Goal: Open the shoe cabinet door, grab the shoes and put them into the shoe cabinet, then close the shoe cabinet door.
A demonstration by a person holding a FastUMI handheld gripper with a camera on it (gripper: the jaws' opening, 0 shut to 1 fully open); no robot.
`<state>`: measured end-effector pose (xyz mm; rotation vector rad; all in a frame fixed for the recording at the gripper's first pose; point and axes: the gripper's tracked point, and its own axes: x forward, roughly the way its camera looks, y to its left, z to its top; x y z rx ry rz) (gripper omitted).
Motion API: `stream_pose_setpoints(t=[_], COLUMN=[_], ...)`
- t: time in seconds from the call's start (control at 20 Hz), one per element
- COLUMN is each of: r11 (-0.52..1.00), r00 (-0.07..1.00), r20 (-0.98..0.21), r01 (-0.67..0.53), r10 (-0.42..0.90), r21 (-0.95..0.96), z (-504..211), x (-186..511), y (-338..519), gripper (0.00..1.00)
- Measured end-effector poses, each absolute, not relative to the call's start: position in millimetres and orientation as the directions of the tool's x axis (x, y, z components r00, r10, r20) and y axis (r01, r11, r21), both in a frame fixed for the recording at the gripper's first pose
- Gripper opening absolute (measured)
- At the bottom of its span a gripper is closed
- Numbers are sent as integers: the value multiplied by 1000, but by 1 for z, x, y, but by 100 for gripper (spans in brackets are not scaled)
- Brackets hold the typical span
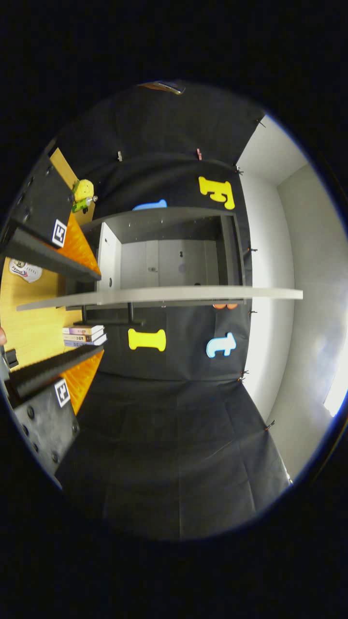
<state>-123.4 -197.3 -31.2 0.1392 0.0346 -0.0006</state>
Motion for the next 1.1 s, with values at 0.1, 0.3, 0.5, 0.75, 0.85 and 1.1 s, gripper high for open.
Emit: stream_pose_setpoints(t=[0.1, 0.3, 0.5, 0.75, 0.85, 1.1], r11=[985, 977, 965, 953, 960, 966], r00=[998, 985, 927, 790, 737, 657], r20=[-45, -115, -298, -541, -618, -709], r01=[-32, -108, -176, -187, -175, -137], r10=[40, 130, 229, 289, 275, 256], r21=[171, 181, 194, 237, 220, 222], z=[-27, -51, -125, -255, -312, -412], x=[-132, -129, -128, -131, -142, -140], y=[-173, -108, -40, 20, 22, 32], gripper=[99, 99, 99, 100, 100, 99])
